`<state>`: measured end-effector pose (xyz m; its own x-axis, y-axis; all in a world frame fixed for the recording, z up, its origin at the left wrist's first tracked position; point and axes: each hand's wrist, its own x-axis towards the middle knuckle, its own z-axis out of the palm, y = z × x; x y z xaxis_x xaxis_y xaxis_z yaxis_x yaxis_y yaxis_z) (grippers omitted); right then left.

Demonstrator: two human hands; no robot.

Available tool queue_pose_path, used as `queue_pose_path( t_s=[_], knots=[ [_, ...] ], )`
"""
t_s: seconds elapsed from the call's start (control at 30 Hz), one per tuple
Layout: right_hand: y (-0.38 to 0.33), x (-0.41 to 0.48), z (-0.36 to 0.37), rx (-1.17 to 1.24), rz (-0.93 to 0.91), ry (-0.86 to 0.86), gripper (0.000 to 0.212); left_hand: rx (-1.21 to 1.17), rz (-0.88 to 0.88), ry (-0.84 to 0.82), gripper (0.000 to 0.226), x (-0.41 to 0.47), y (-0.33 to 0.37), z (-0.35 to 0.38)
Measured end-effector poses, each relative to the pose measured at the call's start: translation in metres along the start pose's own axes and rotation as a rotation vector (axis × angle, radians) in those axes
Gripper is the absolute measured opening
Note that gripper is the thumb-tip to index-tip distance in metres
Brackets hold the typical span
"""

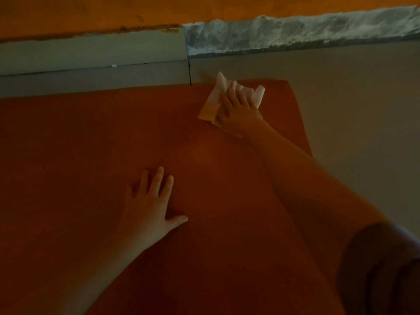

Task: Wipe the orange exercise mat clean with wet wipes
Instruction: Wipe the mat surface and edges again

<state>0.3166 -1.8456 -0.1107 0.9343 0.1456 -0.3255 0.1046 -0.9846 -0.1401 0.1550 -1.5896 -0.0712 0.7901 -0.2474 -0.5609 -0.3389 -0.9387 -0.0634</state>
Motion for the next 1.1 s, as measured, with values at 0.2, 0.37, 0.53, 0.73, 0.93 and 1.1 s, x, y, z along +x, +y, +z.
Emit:
queue_pose_path(
  t_s=[0.2, 0.37, 0.53, 0.73, 0.93, 1.1],
  knots=[
    [0.069, -0.029, -0.01, 0.089, 0.279, 0.05, 0.067, 0.019, -0.008, 0.003, 0.103, 0.0, 0.002, 0.0],
    [0.07, -0.05, -0.004, 0.081, 0.299, 0.077, 0.062, 0.034, -0.01, 0.0, 0.103, 0.0, 0.003, 0.0],
    [0.04, -0.136, 0.04, 0.034, 0.03, 0.174, 0.06, 0.031, -0.017, -0.024, 0.103, 0.002, 0.003, -0.001],
    [0.07, -0.167, 0.054, 0.064, 0.064, 0.188, 0.071, 0.031, -0.003, -0.008, 0.102, 0.002, 0.001, 0.0],
    [0.041, -0.152, 0.055, -0.007, 0.223, 0.119, 0.059, 0.018, 0.002, -0.003, 0.101, -0.002, 0.001, 0.001],
    [0.033, -0.251, 0.083, -0.082, -0.232, 0.03, 0.062, 0.013, 0.001, -0.064, 0.096, -0.024, 0.011, 0.006]
  ],
)
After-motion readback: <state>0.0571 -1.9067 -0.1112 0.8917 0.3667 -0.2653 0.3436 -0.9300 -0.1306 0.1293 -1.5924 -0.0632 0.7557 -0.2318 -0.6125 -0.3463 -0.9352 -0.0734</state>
